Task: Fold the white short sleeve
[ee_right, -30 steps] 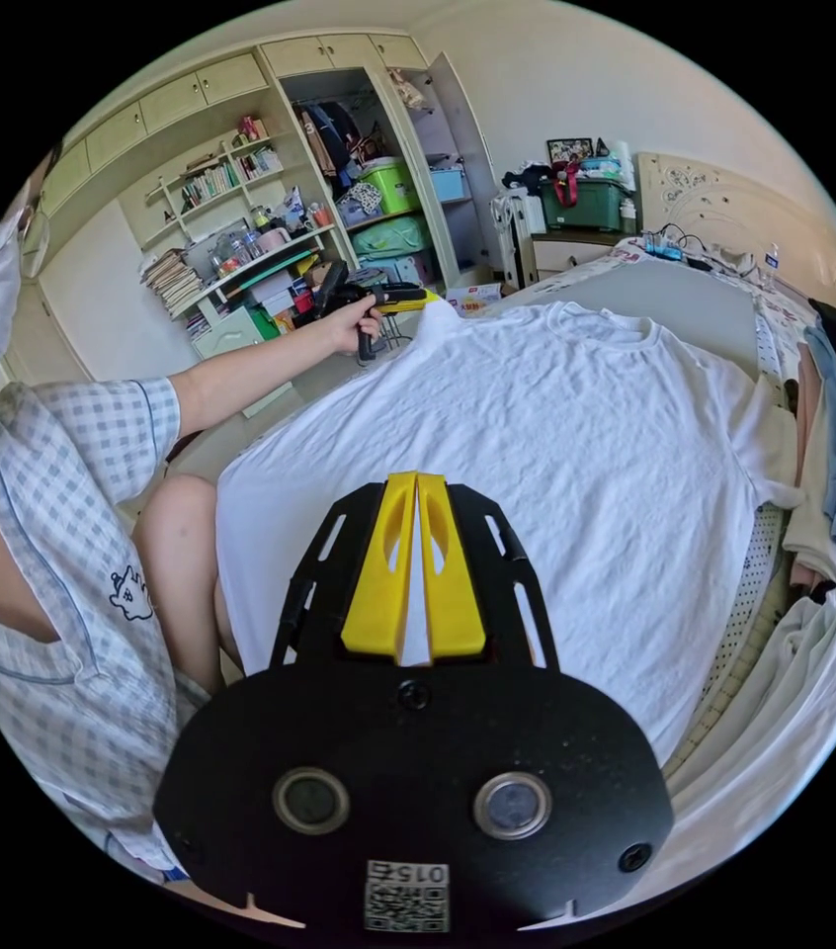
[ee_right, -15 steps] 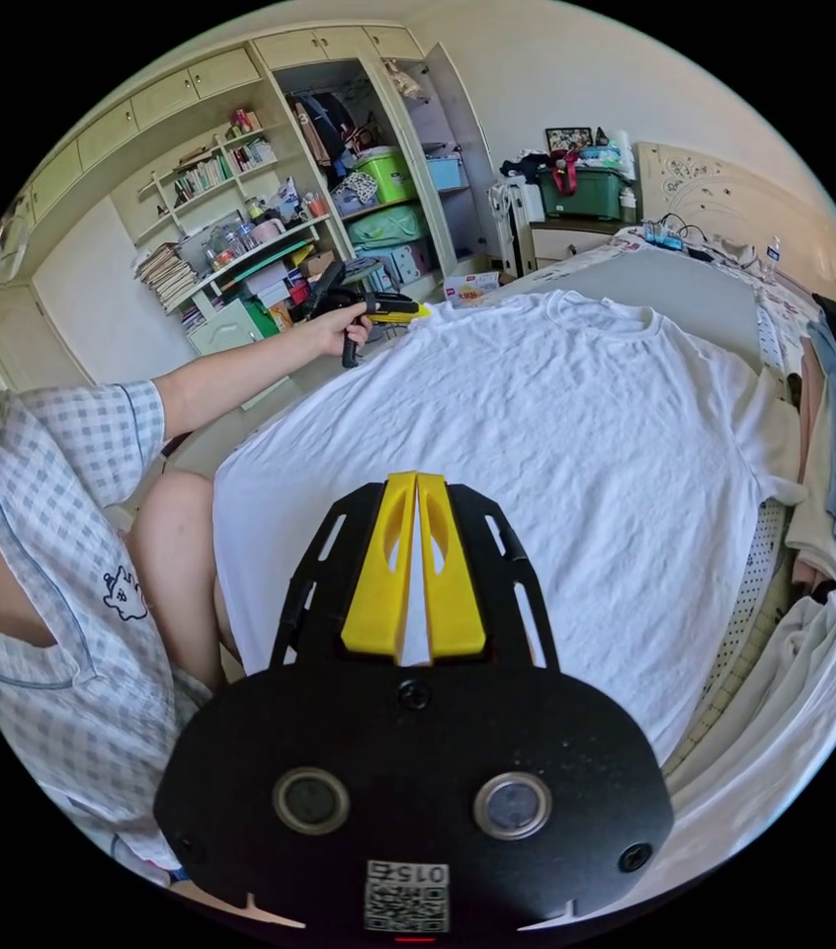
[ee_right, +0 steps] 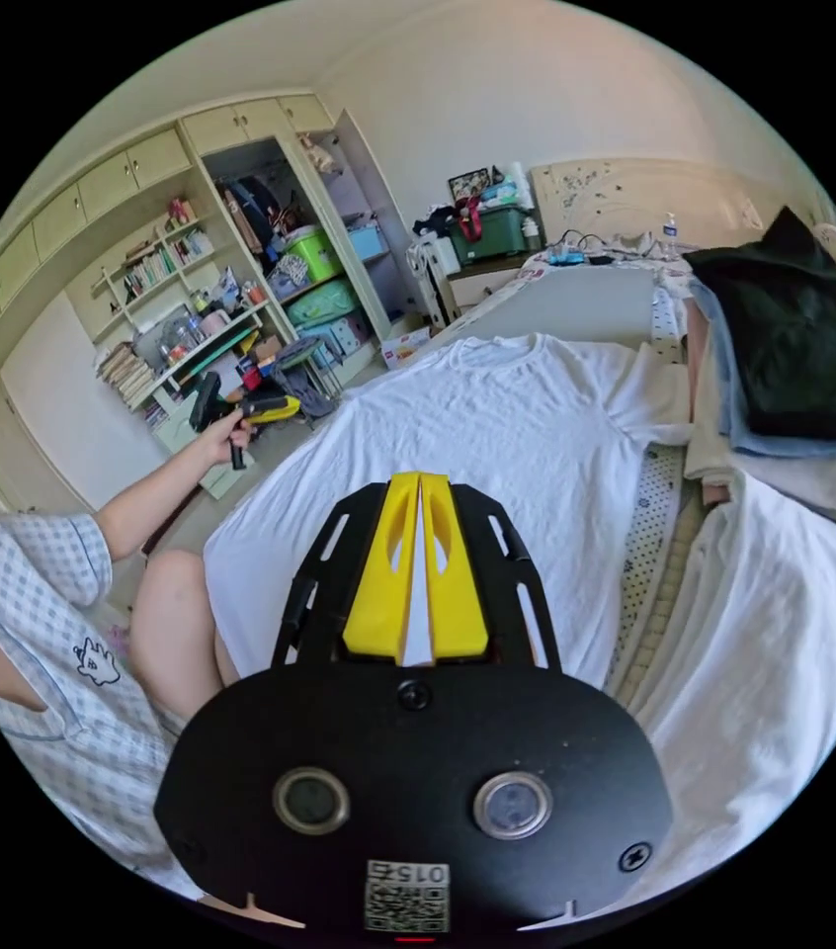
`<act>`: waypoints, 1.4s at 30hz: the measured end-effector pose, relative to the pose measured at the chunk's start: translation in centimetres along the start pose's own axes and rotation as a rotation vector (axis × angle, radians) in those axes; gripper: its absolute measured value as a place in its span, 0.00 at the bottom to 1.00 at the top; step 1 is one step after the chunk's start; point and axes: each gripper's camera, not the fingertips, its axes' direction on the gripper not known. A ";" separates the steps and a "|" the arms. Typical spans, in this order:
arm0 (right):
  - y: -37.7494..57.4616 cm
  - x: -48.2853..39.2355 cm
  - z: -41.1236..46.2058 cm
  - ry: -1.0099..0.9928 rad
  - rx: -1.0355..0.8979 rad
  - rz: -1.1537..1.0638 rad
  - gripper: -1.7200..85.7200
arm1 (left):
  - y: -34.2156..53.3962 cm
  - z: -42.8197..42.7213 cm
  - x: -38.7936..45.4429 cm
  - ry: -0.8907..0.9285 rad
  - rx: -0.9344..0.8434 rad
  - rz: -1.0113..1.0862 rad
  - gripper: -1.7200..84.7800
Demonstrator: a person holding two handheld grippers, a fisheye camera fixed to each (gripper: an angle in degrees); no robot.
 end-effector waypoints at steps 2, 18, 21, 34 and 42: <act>1.7 2.4 -2.7 -0.008 0.047 0.065 0.02 | 2.9 -2.3 1.5 0.040 -0.035 0.057 0.11; 12.2 11.6 -8.1 0.243 -0.183 0.285 0.08 | 22.0 -9.9 2.8 0.135 -0.145 0.210 0.10; 12.5 12.8 -6.9 0.292 -0.250 0.283 0.05 | 22.3 -10.2 3.7 0.137 -0.178 0.272 0.07; 11.1 19.6 -8.8 0.297 -0.218 0.299 0.02 | 24.2 -14.3 3.1 0.078 -0.181 0.253 0.03; 10.6 22.6 -13.5 0.254 -0.256 0.206 0.09 | 25.5 -15.9 1.0 0.278 -0.200 0.252 0.10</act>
